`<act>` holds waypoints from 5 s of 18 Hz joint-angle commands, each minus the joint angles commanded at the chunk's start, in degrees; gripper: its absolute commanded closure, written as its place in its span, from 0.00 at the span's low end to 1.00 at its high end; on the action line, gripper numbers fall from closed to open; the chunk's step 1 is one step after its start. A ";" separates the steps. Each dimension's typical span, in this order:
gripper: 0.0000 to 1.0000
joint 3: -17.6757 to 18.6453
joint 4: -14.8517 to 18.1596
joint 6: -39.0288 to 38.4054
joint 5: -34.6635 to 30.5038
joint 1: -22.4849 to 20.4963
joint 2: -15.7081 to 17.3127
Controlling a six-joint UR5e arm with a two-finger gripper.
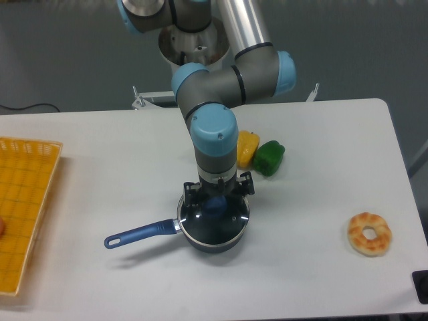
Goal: Open the lid
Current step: 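Close the gripper around the blue lid knob, then lift the glass lid up off the saucepan by its knob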
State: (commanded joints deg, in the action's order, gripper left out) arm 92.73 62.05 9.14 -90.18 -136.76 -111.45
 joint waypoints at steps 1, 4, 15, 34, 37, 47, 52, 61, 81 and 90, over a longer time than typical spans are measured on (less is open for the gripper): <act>0.00 -0.17 0.00 0.00 0.00 0.00 0.09; 0.00 -0.26 0.00 -0.26 0.00 0.26 -0.87; 0.00 -0.44 0.00 -0.79 0.00 0.97 -1.67; 0.33 0.09 -0.09 -0.09 -0.17 1.32 -1.49; 0.35 0.09 -0.09 0.00 -0.17 1.41 -1.49; 0.47 0.09 -0.09 0.00 -0.17 1.32 -1.23; 0.49 -0.09 -0.09 -0.09 -0.17 1.32 -0.79; 0.51 -0.53 0.44 1.23 -0.26 0.44 0.97; 0.52 -0.53 2.20 5.62 -0.35 -3.69 3.34; 0.52 -0.35 2.20 8.52 -0.35 -5.62 3.43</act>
State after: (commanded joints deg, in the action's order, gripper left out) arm 92.37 64.25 17.67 -90.53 -142.38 -108.02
